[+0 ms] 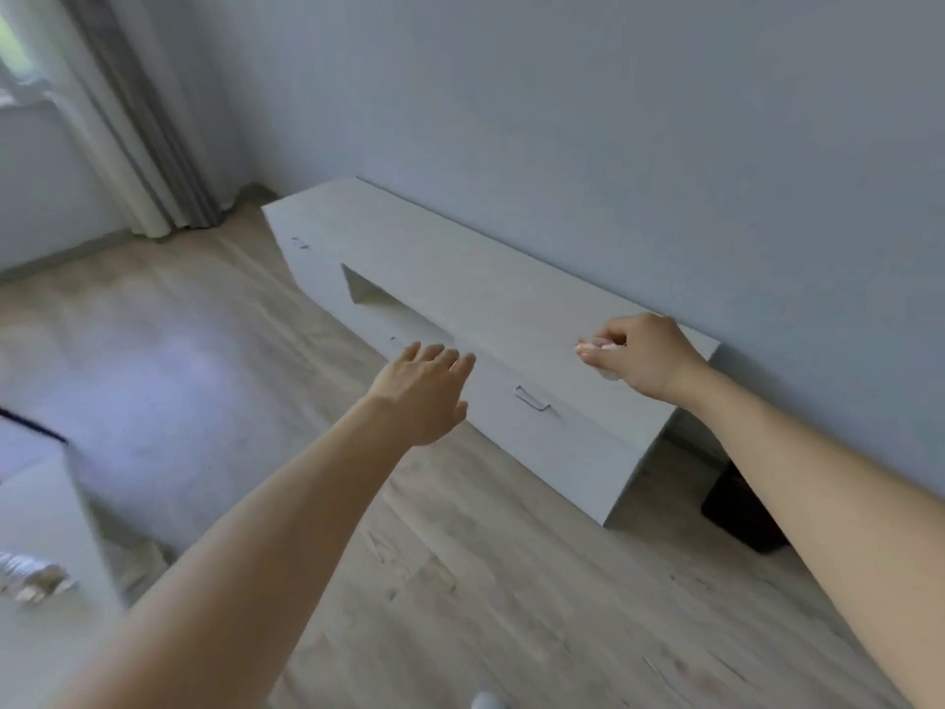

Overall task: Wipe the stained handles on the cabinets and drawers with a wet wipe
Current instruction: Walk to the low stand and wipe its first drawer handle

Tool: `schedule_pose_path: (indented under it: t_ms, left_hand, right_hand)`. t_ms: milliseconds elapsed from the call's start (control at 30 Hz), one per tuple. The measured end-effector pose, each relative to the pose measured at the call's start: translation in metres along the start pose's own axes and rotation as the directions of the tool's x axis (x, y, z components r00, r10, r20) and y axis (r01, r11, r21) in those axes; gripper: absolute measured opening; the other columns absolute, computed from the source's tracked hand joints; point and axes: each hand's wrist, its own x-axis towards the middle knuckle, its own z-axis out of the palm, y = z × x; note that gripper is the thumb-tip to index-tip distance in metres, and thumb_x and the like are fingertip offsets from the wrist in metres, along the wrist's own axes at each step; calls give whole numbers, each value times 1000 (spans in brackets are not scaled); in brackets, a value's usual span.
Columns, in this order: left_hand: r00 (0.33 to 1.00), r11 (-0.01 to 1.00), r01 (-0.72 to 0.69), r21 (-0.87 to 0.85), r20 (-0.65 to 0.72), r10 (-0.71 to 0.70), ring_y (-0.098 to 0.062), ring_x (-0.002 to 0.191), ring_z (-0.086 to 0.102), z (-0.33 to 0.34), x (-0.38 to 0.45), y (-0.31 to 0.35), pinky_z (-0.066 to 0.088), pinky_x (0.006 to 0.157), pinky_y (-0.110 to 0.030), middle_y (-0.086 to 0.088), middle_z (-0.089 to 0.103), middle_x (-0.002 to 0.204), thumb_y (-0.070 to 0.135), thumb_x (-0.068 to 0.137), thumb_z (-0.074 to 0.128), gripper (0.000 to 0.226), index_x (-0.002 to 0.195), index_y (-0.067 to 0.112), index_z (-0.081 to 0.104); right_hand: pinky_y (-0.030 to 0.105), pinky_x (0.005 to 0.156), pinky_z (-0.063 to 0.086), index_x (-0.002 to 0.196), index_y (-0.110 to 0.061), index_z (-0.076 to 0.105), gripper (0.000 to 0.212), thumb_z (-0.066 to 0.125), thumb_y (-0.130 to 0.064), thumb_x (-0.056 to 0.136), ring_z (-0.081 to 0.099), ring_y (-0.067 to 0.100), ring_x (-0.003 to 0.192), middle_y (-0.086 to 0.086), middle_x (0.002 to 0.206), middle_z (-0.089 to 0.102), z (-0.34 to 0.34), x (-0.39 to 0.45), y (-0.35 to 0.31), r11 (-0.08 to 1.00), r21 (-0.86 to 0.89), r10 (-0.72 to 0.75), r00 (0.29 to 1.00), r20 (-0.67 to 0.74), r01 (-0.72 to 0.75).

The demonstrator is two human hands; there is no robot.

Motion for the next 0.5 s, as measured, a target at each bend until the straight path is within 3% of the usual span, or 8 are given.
schedule_pose_path:
  t_ms: [133, 233, 333, 500]
  left_hand:
    - [992, 992, -127, -12, 3, 127, -20, 141, 21, 38, 90, -23, 12, 117, -36, -4, 28, 152, 39, 101, 39, 59, 149, 12, 17]
    - [979, 980, -199, -19, 37, 199, -20, 143, 16, 67, 158, -42, 11, 117, -34, -5, 20, 155, 38, 101, 39, 60, 149, 12, 14]
    - [959, 965, -263, -18, 103, 264, -20, 145, 7, 99, 214, -57, 6, 118, -35, -5, 6, 159, 38, 102, 36, 64, 151, 12, 5]
    - [921, 935, -354, -22, 167, 353, -21, 146, -1, 157, 277, -80, 1, 119, -36, -5, -6, 160, 36, 102, 33, 66, 152, 13, -5]
  right_hand:
    - [13, 51, 37, 67, -13, 62, 25, 68, -29, 86, 54, 2, 63, -12, 68, 62, 16, 70, 26, 996, 34, 86, 994, -71, -84]
    - [7, 56, 42, 77, -9, 67, 21, 67, -28, 87, 62, 8, 81, -9, 85, 69, 36, 123, 49, 984, 83, 166, 983, -76, -160]
    - [24, 69, 48, 77, -5, 65, 23, 65, -26, 88, 64, 15, 91, 0, 89, 71, 60, 168, 76, 964, 87, 256, 965, -48, -252]
    - [22, 64, 44, 75, -12, 65, 19, 64, -27, 88, 63, 16, 90, -1, 96, 71, 101, 222, 109, 913, 119, 399, 916, -52, -391]
